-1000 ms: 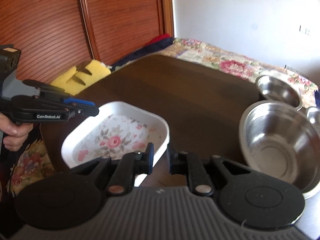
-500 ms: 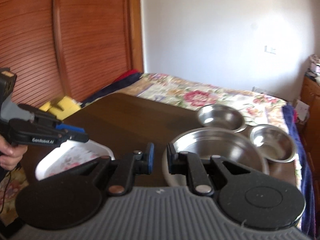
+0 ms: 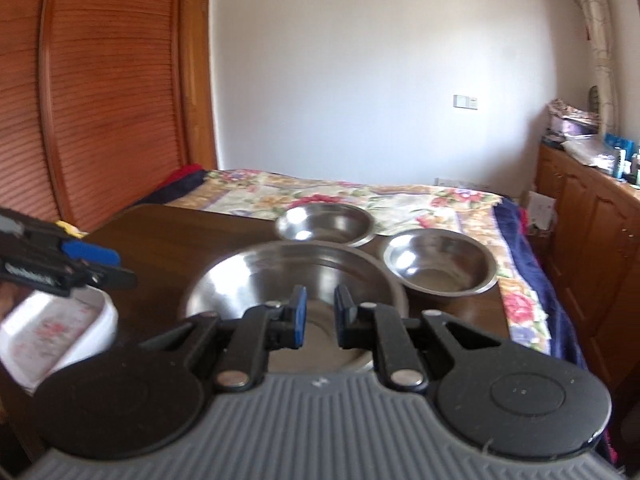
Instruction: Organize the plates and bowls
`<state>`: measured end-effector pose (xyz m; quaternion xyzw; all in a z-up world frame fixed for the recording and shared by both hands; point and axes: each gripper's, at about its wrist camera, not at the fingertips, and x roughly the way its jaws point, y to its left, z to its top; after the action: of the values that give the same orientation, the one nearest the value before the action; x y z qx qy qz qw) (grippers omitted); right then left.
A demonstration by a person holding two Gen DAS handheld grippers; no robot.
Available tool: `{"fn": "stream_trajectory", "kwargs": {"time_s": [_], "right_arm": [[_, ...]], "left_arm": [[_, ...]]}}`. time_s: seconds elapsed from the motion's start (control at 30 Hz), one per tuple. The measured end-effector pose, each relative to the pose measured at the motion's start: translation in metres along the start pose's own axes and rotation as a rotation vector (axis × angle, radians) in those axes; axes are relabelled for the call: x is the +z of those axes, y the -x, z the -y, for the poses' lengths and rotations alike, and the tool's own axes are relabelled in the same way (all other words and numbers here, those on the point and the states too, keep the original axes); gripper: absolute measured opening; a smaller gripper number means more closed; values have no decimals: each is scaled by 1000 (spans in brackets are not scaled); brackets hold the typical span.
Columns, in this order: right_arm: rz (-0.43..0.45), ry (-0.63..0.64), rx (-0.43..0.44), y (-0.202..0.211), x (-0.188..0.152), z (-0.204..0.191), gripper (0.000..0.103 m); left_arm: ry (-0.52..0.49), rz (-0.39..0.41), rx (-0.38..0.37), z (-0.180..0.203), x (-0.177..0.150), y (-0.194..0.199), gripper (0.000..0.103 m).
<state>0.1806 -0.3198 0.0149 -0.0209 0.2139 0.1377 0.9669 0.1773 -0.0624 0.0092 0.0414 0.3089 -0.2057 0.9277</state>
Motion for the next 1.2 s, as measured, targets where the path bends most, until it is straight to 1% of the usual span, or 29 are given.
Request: {"fn": "stream_trajectory", "kwargs": {"time_s": [0.03,0.07,0.1,0.13,0.17,0.2,0.3,0.43,0.47,0.5,0.53,0.57,0.6,0.73,0.8,0.9,1.0,1.03,1.2], "right_arm": [[0,-4,-6,-1,-2,4,24],[5,-11,-9,-3,-5,7,25],[9,-18,-12,-4,-7,10,31],[14,-27,-14,-3,-9,12,39],[20,-38,-15,-4,-10,16,43],[24,-50,-16,-5,-12,19,44],[25,-85,-11,-11,-15,28,45],[28,-115,-15,-18,-21,35,47],[30,-128,-12,-20,-22,37,47],[31,-144,-8,-23,-24,39,47],[32,-154,-6,-25,-24,40,47],[35,-162,-6,-26,-25,41,47],[38,-169,-7,-28,-26,43,47],[42,-197,-6,-33,-28,47,47],[41,-211,-4,-36,-29,49,47],[34,-229,11,-41,-32,52,46],[35,-263,44,-41,-33,55,43],[32,-268,47,-42,-32,55,41],[29,-262,45,-41,-32,53,37]], "left_arm": [[1,2,-4,2,2,-3,57],[4,6,-7,5,3,-5,61],[7,12,-7,7,5,-8,67],[9,19,-5,10,6,-10,70],[9,25,-4,11,6,-13,75],[8,28,-3,12,7,-16,77],[-1,31,4,18,10,-24,81],[-6,35,0,25,13,-32,81],[-7,29,-5,25,14,-34,79],[-8,24,-8,27,14,-37,73],[-8,17,-8,28,15,-40,69],[-8,9,-11,29,15,-43,63],[-8,2,-14,30,15,-45,59],[-7,-17,-18,33,16,-53,48],[-4,-25,-21,34,16,-56,39],[2,-32,-24,34,16,-60,32],[9,-41,-26,33,15,-62,28],[11,-44,-26,32,15,-63,27],[17,-51,-24,32,15,-67,27]]}}
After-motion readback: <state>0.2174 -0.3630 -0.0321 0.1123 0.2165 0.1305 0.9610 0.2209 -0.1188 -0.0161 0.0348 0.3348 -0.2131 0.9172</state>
